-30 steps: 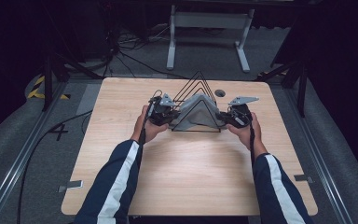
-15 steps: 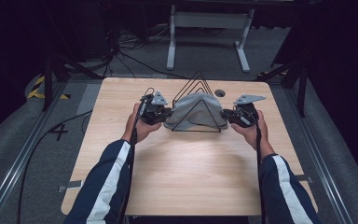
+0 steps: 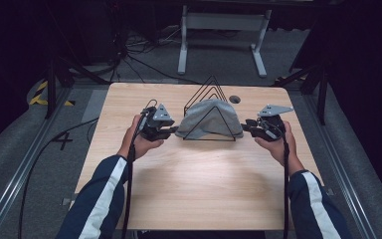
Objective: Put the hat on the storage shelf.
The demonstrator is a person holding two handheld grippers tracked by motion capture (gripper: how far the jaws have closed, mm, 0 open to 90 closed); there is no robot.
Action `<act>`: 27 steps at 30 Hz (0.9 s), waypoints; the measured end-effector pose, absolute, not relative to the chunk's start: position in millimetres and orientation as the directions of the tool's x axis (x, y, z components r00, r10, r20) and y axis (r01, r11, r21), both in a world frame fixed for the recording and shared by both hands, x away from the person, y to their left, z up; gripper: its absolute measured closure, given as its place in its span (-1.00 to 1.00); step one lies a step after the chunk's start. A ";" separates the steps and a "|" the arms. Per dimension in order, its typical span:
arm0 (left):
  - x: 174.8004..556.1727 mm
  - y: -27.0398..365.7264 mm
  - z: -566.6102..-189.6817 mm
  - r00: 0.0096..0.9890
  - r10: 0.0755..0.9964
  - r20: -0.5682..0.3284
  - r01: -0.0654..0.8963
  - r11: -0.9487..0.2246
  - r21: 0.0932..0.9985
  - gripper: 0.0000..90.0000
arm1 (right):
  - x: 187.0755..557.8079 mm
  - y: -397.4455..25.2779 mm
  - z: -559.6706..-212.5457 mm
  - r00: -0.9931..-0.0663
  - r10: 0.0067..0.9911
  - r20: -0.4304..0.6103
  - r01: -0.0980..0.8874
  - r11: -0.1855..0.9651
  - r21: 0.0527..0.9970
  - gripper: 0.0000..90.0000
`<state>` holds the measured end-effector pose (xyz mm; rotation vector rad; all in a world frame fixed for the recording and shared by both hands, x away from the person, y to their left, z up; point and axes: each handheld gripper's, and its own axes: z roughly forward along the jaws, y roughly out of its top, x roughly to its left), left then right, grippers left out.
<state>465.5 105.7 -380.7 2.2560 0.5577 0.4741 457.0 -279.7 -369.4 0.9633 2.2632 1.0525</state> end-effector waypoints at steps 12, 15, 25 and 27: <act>437.5 130.2 -385.7 0.845 0.499 0.193 0.240 -0.677 0.696 0.28 | 428.4 -299.7 -374.5 -0.648 0.747 -0.145 0.402 0.499 0.768 0.29; 429.2 135.6 -388.3 0.841 0.496 0.216 0.235 -0.695 0.680 0.17 | 419.0 -305.6 -375.9 -0.652 0.743 -0.153 0.399 0.507 0.764 0.22; 406.9 149.4 -401.8 0.837 0.487 0.249 0.246 -0.741 0.624 -0.15 | 391.6 -316.0 -388.1 -0.680 0.710 -0.184 0.386 0.559 0.734 -0.02; 402.1 152.1 -405.9 0.837 0.484 0.255 0.248 -0.751 0.612 -0.21 | 387.0 -317.7 -393.3 -0.680 0.706 -0.198 0.384 0.573 0.724 -0.10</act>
